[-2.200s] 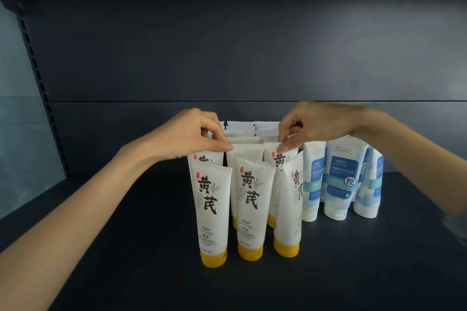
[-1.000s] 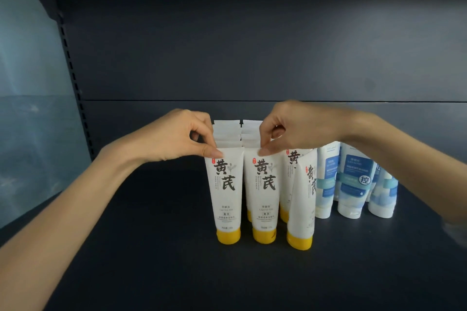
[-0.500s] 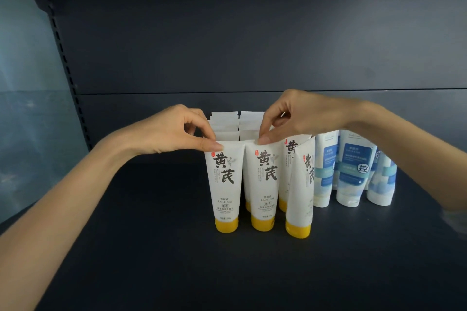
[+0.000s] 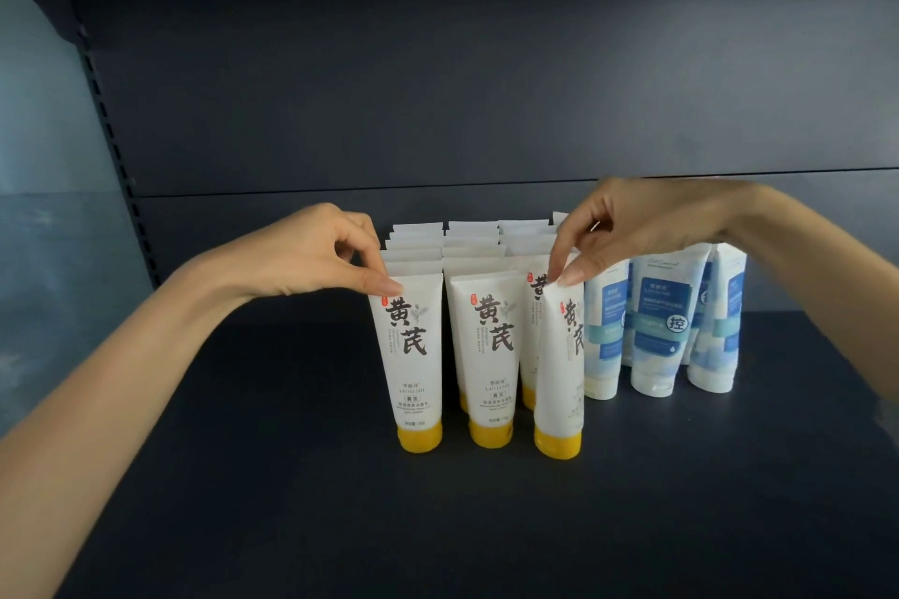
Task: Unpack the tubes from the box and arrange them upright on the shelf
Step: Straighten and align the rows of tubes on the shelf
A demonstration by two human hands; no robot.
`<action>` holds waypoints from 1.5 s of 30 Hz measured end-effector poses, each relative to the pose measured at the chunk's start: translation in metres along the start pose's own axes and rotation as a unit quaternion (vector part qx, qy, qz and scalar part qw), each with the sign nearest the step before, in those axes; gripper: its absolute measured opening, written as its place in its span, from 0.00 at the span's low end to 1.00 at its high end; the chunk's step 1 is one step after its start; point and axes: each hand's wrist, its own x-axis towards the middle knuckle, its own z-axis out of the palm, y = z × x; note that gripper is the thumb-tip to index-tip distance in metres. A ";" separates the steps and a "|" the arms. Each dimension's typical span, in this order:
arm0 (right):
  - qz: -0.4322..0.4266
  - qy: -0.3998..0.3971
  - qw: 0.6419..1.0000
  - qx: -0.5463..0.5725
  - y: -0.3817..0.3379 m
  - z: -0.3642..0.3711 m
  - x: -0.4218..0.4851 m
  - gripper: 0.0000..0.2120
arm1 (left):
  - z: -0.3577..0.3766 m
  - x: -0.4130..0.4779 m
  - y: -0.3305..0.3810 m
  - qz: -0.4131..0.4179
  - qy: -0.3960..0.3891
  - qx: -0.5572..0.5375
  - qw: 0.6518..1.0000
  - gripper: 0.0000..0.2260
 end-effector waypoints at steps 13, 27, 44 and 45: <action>-0.012 0.086 0.996 0.033 0.019 0.011 -0.003 0.19 | 0.000 0.018 0.031 -0.035 -0.070 0.026 0.997 0.21; 0.015 0.042 0.999 0.020 0.020 0.007 -0.004 0.14 | 0.014 0.038 0.037 0.032 -0.082 0.034 0.996 0.14; 0.057 0.099 0.991 -0.069 0.016 0.000 0.023 0.07 | 0.021 0.052 0.012 0.011 -0.005 0.013 1.000 0.14; 0.056 0.097 0.991 -0.076 0.017 0.002 0.025 0.07 | 0.021 0.053 0.012 0.012 -0.005 0.012 1.000 0.13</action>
